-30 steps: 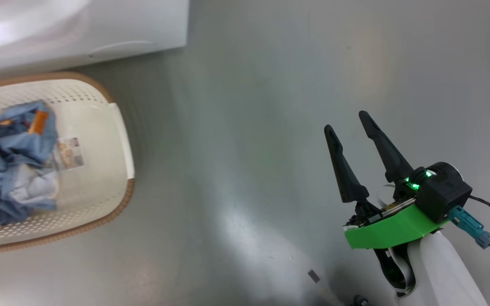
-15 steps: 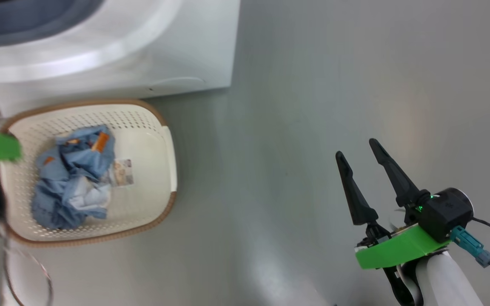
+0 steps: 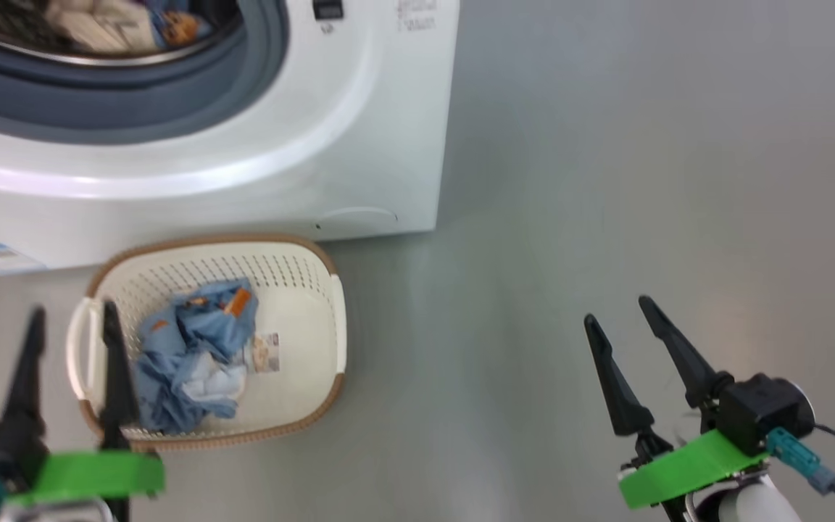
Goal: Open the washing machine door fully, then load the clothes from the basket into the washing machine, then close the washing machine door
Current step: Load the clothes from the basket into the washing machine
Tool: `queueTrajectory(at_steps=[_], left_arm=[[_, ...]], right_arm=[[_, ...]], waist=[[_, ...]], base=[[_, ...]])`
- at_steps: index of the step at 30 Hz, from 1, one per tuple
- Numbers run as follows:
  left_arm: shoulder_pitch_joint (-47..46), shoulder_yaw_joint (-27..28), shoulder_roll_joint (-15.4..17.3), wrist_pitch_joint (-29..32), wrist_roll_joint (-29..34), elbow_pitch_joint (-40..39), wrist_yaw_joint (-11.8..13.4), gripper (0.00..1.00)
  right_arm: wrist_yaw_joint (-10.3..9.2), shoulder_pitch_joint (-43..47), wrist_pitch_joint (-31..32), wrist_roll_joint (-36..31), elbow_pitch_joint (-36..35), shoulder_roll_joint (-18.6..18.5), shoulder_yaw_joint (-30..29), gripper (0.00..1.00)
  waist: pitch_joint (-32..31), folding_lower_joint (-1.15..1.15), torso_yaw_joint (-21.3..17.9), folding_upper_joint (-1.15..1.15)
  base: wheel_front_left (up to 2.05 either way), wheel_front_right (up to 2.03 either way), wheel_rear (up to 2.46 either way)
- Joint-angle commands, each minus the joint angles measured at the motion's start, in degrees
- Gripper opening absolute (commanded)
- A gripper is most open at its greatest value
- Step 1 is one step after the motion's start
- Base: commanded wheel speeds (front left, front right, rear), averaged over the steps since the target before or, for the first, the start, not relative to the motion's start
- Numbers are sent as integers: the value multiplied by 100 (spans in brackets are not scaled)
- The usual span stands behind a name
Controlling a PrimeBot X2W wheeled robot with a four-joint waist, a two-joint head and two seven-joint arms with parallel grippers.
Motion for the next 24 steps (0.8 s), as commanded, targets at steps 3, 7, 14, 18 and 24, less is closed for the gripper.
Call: queueTrajectory(at_steps=[3, 7, 14, 18, 24], left_arm=[[355, 127, 29, -46, 81, -347, 105, 100], [756, -6, -75, -46, 107, -486, 156, 100], [1228, -170, -180, -46, 96, -498, 162, 100], [1410, -237, -191, -32, 104, -472, 181, 100], [1573, -309, -169, 66, 100, -502, 199, 100]], right_arm=[[9, 220, 59, -107, -140, -14, 77, 100], [9, 404, 128, -147, -182, -8, 61, 100], [9, 682, 222, -219, -288, 42, 32, 100], [9, 859, 268, -231, -354, 75, -18, 100], [9, 1085, 353, -273, -450, 109, -109, 100]], waist=[[-557, 0, 198, 0], [-810, 0, 285, 0], [-1218, 0, 318, 0], [-1428, 0, 289, 0], [-1660, 0, 256, 0]], base=[[0, 0, 0], [0, 0, 0], [0, 0, 0], [0, 0, 0], [0, 0, 0]])
